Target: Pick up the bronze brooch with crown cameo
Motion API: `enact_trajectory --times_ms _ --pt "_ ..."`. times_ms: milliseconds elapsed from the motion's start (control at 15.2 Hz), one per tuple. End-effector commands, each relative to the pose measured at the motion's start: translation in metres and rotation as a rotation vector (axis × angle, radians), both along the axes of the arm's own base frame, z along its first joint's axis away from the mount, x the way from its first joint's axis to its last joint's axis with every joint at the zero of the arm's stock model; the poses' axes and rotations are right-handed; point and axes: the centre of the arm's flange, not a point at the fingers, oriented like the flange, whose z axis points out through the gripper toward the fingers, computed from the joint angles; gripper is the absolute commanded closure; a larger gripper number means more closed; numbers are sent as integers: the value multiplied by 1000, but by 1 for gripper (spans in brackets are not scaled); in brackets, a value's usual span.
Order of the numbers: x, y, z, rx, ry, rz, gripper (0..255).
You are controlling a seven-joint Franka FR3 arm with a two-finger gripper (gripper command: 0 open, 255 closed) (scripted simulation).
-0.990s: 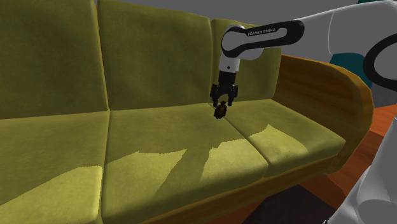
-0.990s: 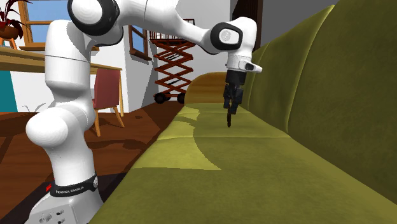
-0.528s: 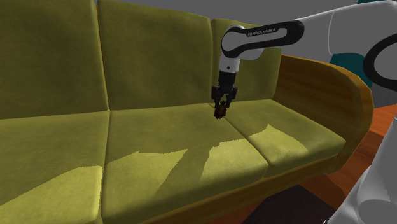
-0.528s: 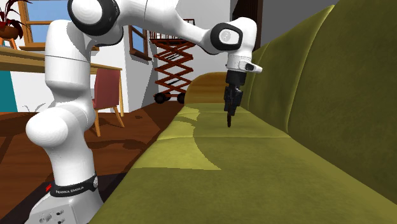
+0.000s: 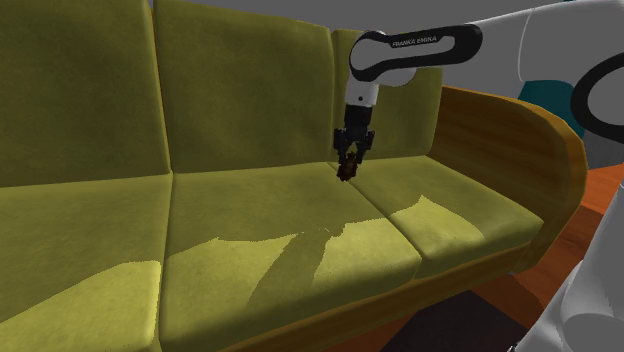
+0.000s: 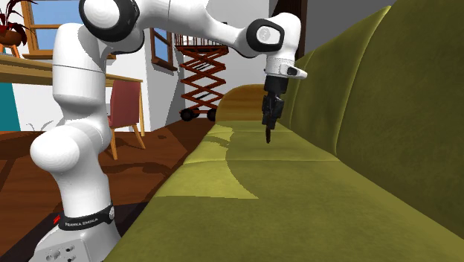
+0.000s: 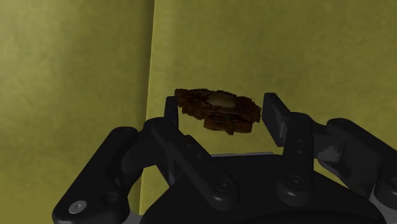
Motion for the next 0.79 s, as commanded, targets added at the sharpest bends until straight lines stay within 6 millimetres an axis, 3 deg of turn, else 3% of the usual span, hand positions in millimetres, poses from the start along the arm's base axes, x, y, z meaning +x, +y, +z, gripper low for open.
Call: enact_trajectory --times_ms 0,594,726 --pt "-1 0 10 0 0 0 255" --pt "-1 0 58 0 0 0 255" --pt "-1 0 58 0 0 0 255"
